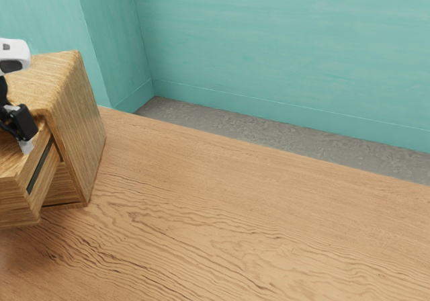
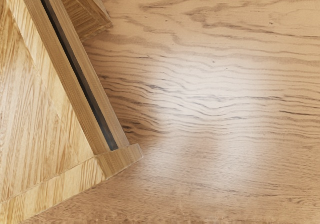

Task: Push the drawer handle with one arm to close the drawer

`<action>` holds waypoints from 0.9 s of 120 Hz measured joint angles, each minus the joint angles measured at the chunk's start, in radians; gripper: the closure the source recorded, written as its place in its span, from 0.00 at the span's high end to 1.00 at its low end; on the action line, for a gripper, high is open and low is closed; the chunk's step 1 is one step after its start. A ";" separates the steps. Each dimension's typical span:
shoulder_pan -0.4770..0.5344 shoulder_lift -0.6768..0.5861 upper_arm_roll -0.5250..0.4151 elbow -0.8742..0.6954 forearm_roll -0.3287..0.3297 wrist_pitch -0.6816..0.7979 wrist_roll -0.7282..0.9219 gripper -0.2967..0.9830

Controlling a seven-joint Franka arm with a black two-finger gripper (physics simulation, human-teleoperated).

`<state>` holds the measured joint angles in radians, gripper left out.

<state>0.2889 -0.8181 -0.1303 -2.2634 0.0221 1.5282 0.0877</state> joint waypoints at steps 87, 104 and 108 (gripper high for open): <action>0.211 -0.206 0.223 -0.399 0.174 0.091 -0.079 0.77; 0.215 -0.198 0.243 -0.413 0.199 0.125 -0.080 0.72; 0.215 -0.196 0.251 -0.413 0.202 0.130 -0.080 0.70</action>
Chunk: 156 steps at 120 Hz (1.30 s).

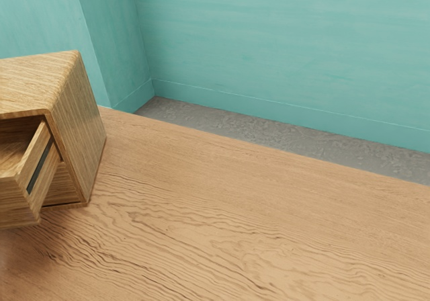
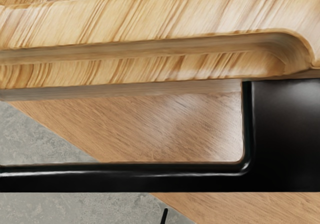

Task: Push the drawer handle with one arm to close the drawer

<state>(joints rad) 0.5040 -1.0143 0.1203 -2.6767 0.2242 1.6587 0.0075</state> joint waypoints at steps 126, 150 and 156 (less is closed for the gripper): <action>-0.038 0.288 0.088 0.182 -0.023 0.149 -0.012 0.21; -0.077 0.367 0.119 0.230 -0.027 0.185 -0.012 0.20; -0.079 0.386 0.121 0.244 -0.028 0.195 -0.012 0.20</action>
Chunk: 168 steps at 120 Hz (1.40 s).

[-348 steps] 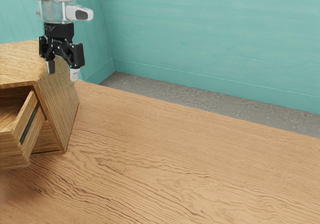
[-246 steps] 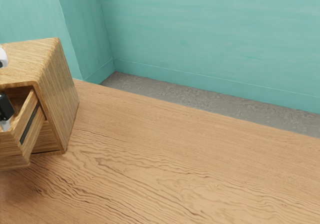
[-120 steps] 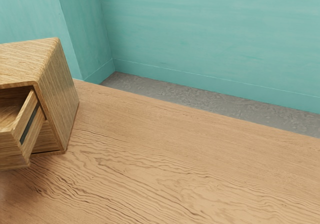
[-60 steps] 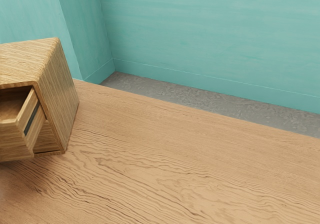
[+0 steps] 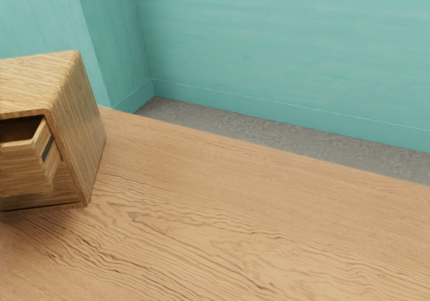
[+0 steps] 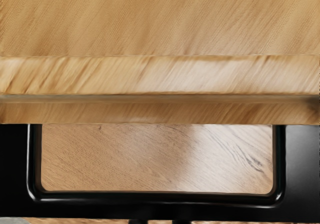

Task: Push the drawer handle with one arm to close the drawer

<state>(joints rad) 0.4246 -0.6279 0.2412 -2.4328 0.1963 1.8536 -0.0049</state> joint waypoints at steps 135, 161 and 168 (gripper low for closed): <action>-0.055 0.290 0.040 0.232 -0.045 0.107 0.000 0.19; -0.056 0.318 0.038 0.258 -0.055 0.115 0.000 0.19; -0.056 0.321 0.039 0.258 -0.057 0.116 0.000 0.19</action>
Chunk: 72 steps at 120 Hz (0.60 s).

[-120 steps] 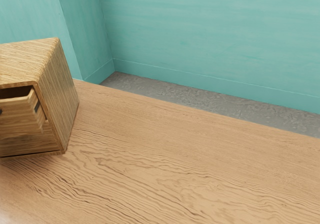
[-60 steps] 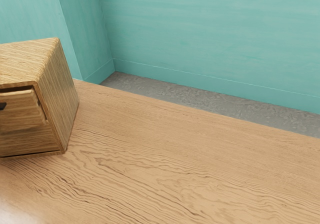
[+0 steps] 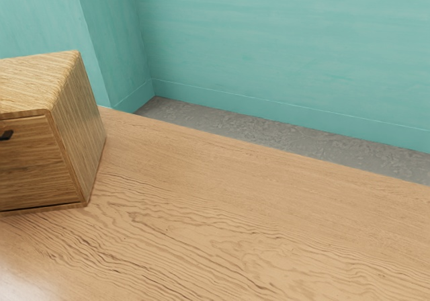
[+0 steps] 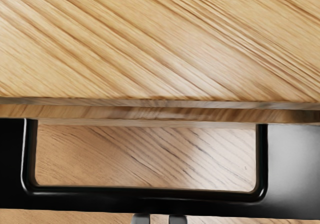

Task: Push the drawer handle with one arm to close the drawer

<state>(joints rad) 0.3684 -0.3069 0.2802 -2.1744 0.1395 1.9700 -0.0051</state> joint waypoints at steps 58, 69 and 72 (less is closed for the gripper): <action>0.014 -0.080 -0.016 -0.045 -0.011 -0.033 0.000 0.34; 0.017 -0.121 -0.029 -0.054 -0.011 -0.085 0.001 0.48; 0.017 -0.138 -0.035 -0.053 -0.011 -0.103 0.001 0.52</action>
<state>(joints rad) 0.3858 -0.4452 0.2451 -2.2270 0.1283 1.8673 -0.0040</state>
